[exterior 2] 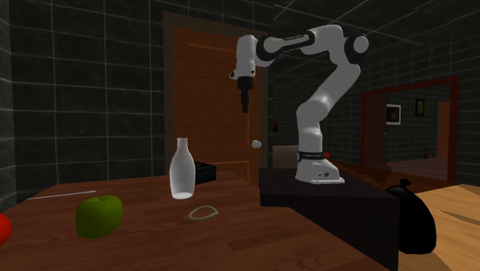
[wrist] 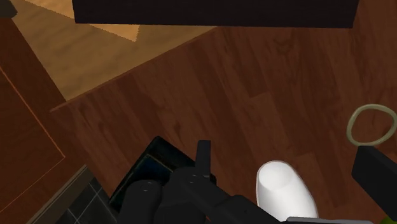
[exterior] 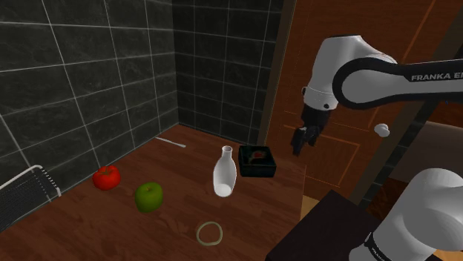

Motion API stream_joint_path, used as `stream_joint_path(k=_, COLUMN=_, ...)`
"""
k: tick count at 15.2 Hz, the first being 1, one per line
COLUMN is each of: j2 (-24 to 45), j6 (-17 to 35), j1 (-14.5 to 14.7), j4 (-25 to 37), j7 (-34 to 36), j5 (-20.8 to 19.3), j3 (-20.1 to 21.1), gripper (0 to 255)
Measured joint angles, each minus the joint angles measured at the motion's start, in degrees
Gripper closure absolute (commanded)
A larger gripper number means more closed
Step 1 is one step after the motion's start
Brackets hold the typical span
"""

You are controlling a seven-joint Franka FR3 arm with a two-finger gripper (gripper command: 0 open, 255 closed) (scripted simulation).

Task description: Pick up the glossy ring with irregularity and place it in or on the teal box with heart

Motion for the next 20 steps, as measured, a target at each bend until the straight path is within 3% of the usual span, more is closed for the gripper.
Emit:
stream_joint_path(k=7, j2=8.57, j6=14.59, j1=1.67, j4=-4.63, j7=7.04, j5=3.92, j3=6.47, gripper=0)
stream_joint_path(k=13, j2=20.66, j6=28.58, j1=1.61, j4=-5.27, j7=14.35, j5=4.78, j3=13.07, gripper=0)
stream_joint_path(k=17, j2=30.59, j6=37.5, j1=-0.2, j4=-3.7, j7=20.78, j5=1.43, j3=17.4, gripper=0)
stream_joint_path(k=20, j2=39.18, j6=43.36, j1=-2.11, j4=-1.1, j7=28.49, j5=-5.19, j3=20.4, gripper=0)
